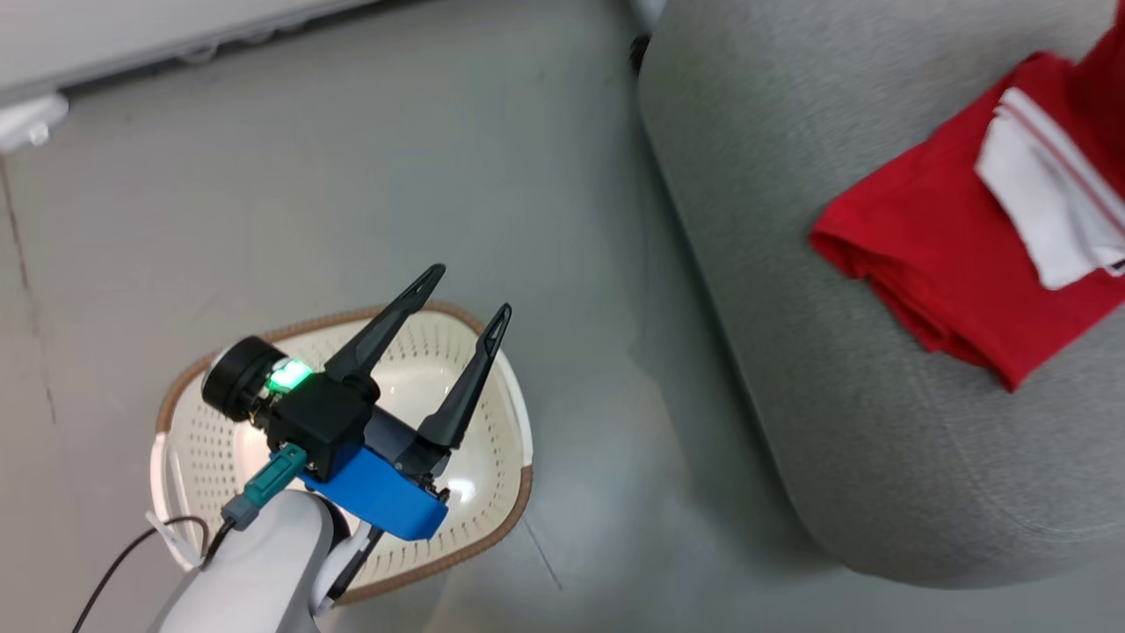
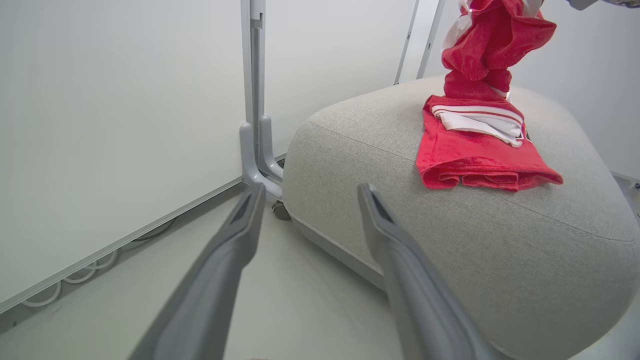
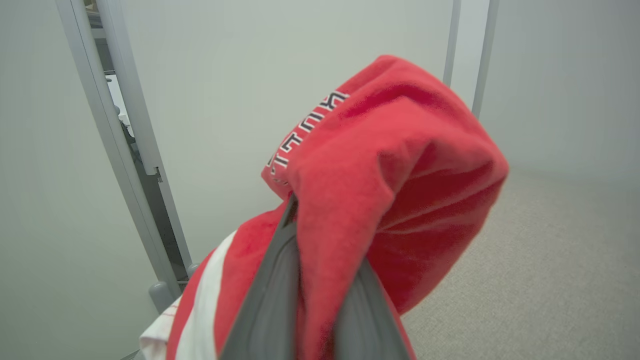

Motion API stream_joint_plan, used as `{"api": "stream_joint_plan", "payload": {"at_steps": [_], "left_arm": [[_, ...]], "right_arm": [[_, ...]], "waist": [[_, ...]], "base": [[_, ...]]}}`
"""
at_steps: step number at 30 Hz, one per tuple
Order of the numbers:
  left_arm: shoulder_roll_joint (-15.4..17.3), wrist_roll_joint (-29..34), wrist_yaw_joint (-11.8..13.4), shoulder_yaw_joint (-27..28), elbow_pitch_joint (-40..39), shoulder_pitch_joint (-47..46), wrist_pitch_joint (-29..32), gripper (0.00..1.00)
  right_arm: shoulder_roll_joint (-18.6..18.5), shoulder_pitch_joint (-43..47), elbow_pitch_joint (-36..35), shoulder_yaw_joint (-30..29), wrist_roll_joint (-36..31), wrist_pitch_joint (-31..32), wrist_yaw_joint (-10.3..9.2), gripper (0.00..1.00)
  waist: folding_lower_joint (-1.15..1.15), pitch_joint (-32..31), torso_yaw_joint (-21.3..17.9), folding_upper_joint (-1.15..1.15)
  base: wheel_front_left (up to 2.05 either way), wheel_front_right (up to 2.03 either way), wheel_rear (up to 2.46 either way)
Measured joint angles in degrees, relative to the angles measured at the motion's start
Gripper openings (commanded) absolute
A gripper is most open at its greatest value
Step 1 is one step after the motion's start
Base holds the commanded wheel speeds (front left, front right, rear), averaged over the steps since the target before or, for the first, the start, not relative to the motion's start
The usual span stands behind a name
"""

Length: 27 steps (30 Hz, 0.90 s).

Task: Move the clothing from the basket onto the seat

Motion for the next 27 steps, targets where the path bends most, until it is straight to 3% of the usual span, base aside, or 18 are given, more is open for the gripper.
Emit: {"api": "stream_joint_plan", "payload": {"at_steps": [8,14,15,16,17,18,19,27], "left_arm": [[0.85,0.64,0.01,-0.85,-1.87,-2.35,0.00,1.00],[1.70,0.60,0.01,-0.55,-1.66,-2.80,0.00,1.00],[1.72,0.58,0.01,-0.48,-1.55,-2.81,0.00,1.00],[1.69,0.52,0.01,-0.45,-1.36,-2.81,0.00,1.00],[1.59,0.44,0.01,-0.43,-1.22,-2.81,0.00,1.00],[1.45,0.42,0.01,-0.40,-1.01,-2.80,0.00,1.00],[1.31,0.34,0.01,-0.34,-0.81,-2.71,0.00,1.00],[-1.01,-1.64,0.01,1.21,1.02,-0.13,0.00,1.00]], "right_arm": [[2.47,5.82,4.75,-8.01,-1.59,-3.13,0.00,0.00],[4.33,6.86,6.99,-9.89,-2.61,-4.81,0.01,0.00],[4.33,6.89,7.32,-9.88,-2.81,-4.88,0.00,0.06],[4.31,6.92,7.51,-9.75,-3.18,-5.09,0.00,0.31],[4.26,7.03,7.67,-9.47,-3.72,-5.14,0.00,0.50],[4.25,7.12,7.91,-9.05,-4.26,-5.20,0.00,0.91],[4.26,7.25,8.12,-8.66,-4.61,-5.30,0.00,1.00],[4.16,9.95,8.36,-3.72,-7.68,-4.94,0.01,1.00]], "waist": [[0.00,6.98,3.26,0.00],[0.00,7.84,3.16,0.00],[0.00,7.58,3.00,0.00],[0.00,7.28,2.86,0.00],[0.00,6.94,2.74,0.00],[0.00,6.54,2.63,0.00],[0.00,6.09,2.53,0.00],[-0.01,0.51,1.87,0.00]], "base": [[0.00,0.00,0.00],[0.00,0.00,0.00],[0.00,0.00,0.00],[0.00,0.00,0.00],[0.00,0.00,0.00],[0.00,0.00,0.00],[0.00,0.00,0.00],[0.00,0.00,0.00]]}}
